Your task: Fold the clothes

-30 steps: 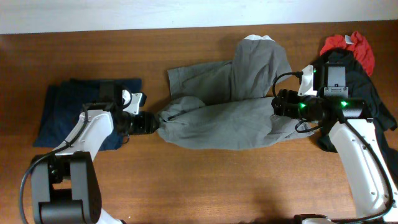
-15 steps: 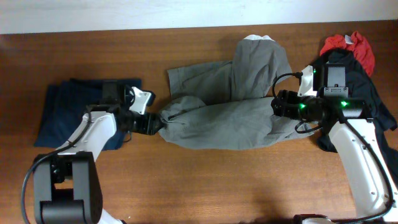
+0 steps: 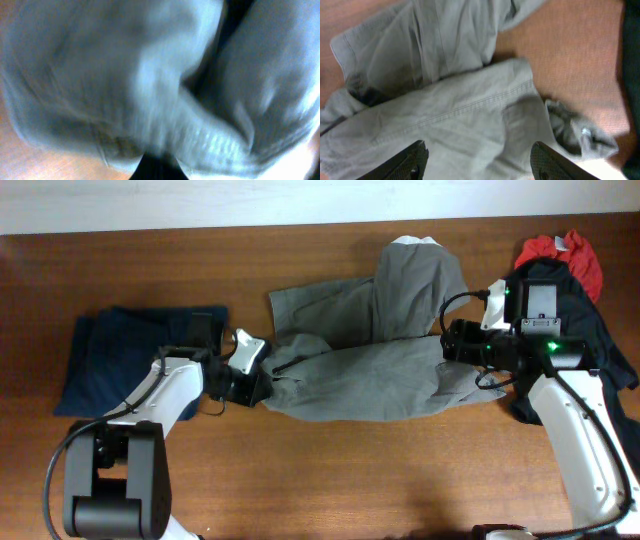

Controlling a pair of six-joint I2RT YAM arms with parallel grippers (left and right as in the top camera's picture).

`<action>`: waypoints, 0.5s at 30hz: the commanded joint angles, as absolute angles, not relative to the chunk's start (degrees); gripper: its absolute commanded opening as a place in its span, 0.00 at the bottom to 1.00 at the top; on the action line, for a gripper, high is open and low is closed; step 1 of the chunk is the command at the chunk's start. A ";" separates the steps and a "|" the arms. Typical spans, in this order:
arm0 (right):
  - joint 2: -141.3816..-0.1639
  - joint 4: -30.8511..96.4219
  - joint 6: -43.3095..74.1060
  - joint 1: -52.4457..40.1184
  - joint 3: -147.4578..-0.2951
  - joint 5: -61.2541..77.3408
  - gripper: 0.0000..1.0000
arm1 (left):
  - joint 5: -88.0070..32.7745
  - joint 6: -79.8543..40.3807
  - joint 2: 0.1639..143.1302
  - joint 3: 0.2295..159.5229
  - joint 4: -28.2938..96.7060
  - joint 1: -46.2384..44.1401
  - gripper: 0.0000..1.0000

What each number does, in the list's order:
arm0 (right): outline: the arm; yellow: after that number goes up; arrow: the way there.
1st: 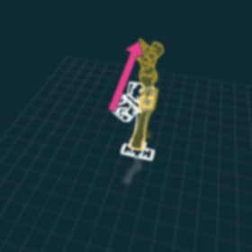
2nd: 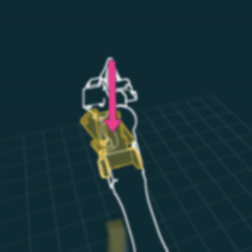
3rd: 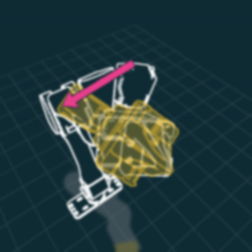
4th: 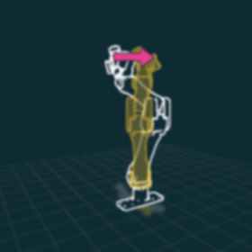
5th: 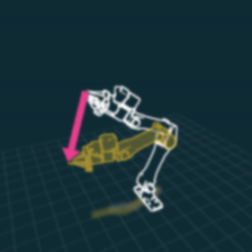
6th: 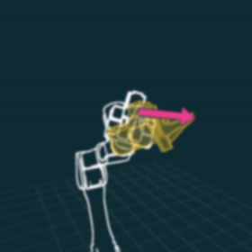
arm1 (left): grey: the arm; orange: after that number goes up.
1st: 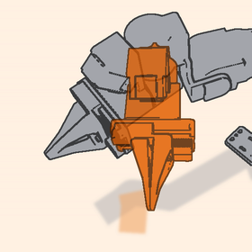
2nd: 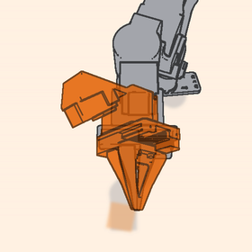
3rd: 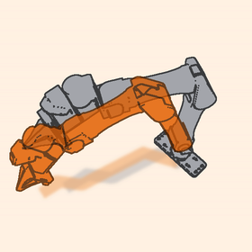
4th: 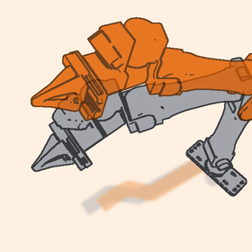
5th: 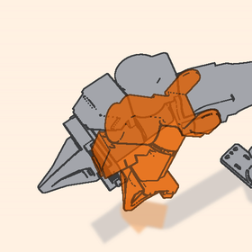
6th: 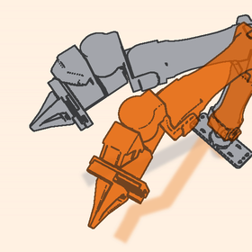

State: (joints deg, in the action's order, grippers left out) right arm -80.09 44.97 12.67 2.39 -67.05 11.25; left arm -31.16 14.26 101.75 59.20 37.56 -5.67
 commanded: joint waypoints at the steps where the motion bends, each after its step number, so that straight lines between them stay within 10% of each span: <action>1: -83.20 43.13 10.94 2.76 -67.33 9.87 0.62 | -32.16 13.17 97.80 62.83 42.83 -3.99 0.00; 10: -97.01 37.08 10.68 2.76 -67.33 10.02 0.56 | -29.95 13.15 87.74 63.92 46.89 -2.66 0.00; 15: -99.85 31.97 7.66 4.32 -67.33 9.82 0.70 | -28.67 13.15 86.87 63.92 48.01 -2.66 0.00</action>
